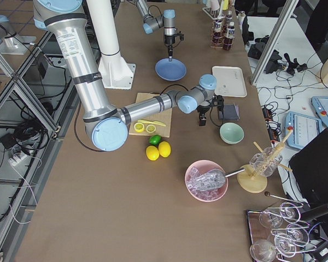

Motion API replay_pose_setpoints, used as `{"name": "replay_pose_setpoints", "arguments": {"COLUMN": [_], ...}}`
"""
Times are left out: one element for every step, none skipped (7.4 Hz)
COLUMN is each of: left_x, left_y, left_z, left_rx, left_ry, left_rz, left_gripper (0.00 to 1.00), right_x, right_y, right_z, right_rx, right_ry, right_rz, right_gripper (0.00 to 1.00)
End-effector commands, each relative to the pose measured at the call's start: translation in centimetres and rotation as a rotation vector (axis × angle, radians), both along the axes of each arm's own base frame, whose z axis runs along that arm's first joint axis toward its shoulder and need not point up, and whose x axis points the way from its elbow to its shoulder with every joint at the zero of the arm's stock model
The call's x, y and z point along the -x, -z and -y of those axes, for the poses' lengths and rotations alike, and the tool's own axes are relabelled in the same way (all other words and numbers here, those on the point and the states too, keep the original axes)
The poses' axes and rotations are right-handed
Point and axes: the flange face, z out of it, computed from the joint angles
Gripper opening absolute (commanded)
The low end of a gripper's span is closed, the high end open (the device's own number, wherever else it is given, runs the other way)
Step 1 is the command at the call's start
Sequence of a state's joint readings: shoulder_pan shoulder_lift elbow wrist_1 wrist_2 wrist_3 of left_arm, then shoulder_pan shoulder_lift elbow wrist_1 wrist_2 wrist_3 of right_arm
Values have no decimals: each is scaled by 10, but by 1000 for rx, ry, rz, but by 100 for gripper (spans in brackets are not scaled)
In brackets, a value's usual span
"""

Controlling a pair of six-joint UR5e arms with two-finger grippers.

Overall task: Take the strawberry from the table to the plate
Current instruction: 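Slide the plate farther with the left gripper while the right gripper reaches the strawberry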

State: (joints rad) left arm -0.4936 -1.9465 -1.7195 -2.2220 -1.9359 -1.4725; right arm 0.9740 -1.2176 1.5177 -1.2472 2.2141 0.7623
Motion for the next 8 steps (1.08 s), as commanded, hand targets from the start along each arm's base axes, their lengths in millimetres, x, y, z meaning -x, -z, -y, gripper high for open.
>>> {"name": "replay_pose_setpoints", "arguments": {"left_x": [-22, -30, -30, -30, -29, -29, -28, -28], "left_y": [10, 14, 14, 14, 12, 12, 10, 11], "left_z": [-8, -9, -8, -8, -9, -9, -9, -9], "left_rx": [-9, 10, 10, 11, 12, 12, 13, 12], "left_ry": [9, 10, 12, 10, 10, 10, 10, 10], "left_rz": [-3, -6, -6, -6, -4, -4, -1, -4], "left_gripper": [0, 0, 0, 0, 0, 0, 0, 0], "right_x": [36, 46, 48, 49, 51, 55, 60, 62], "right_y": [4, -11, -19, -17, -22, -22, -20, -20], "right_z": [15, 24, 28, 28, 25, 22, 20, 19], "right_rx": [-3, -22, -23, -17, -11, -7, 0, 0], "right_ry": [-9, -18, -20, -26, -23, -22, -22, -18], "right_rz": [-28, -37, -37, -35, -40, -40, -38, -36], "right_gripper": [98, 96, 96, 94, 91, 87, 81, 68]}}
